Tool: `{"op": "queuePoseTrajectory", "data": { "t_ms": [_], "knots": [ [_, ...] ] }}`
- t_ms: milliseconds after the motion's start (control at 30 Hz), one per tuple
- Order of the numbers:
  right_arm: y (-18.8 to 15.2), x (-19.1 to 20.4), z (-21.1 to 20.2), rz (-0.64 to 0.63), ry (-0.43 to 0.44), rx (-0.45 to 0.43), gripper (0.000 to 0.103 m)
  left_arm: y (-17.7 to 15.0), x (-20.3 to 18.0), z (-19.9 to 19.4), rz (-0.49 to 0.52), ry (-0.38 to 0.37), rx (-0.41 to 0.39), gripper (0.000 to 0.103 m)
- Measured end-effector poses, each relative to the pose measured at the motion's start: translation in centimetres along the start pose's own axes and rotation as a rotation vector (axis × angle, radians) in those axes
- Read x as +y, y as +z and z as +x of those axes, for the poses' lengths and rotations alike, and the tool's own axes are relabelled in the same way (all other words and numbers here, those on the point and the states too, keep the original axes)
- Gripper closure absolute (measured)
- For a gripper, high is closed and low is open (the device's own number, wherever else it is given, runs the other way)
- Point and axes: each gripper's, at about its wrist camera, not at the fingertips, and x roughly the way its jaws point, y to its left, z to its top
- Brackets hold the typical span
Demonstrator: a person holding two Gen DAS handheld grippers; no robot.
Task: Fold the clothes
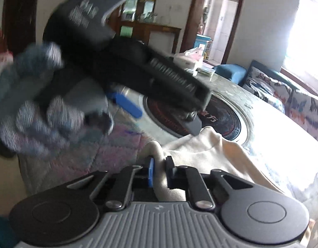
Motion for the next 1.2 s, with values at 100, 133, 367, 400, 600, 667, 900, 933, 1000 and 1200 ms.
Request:
{"op": "queuePoseTrajectory", "data": {
  "t_ms": [100, 133, 367, 400, 600, 667, 900, 933, 1000, 1200],
  "knots": [
    [0.1, -0.7, -1.0, 0.052, 0.013, -0.035, 0.095, 0.0, 0.3, 0.3, -0.059, -0.022, 0.012, 0.000],
    [0.1, -0.9, -1.3, 0.065, 0.015, -0.046, 0.096, 0.0, 0.3, 0.3, -0.072, -0.022, 0.012, 0.000],
    [-0.2, -1.9, -3.2, 0.124, 0.020, -0.103, 0.096, -0.4, 0.4, 0.2, -0.184, -0.089, 0.041, 0.001],
    [-0.3, -1.9, -3.4, 0.127, 0.018, -0.108, 0.096, -0.6, 0.3, 0.2, -0.190, -0.100, 0.046, 0.001],
    [0.0, -2.1, -4.0, 0.119, 0.034, -0.131, 0.100, -0.7, 0.2, 0.9, -0.238, -0.172, 0.078, 0.019],
    [-0.2, -1.8, -4.2, 0.109, 0.035, -0.133, 0.100, -0.7, 0.5, 0.9, -0.249, -0.161, 0.068, 0.027],
    [-0.6, -0.7, -3.3, 0.023, 0.034, -0.081, 0.080, -0.4, 1.4, -0.4, -0.257, -0.124, 0.042, 0.027],
    [-0.6, -0.4, -3.0, 0.010, 0.035, -0.077, 0.070, -0.4, 1.6, -0.5, -0.262, -0.121, 0.042, 0.026],
    [-0.7, 0.3, -2.4, -0.022, 0.040, -0.062, 0.067, -0.4, 1.9, -0.5, -0.273, -0.120, 0.046, 0.025],
    [-1.2, 1.8, 0.0, -0.108, -0.010, -0.009, 0.075, -0.6, 2.2, -0.9, -0.281, -0.137, 0.054, 0.019]
  ]
}}
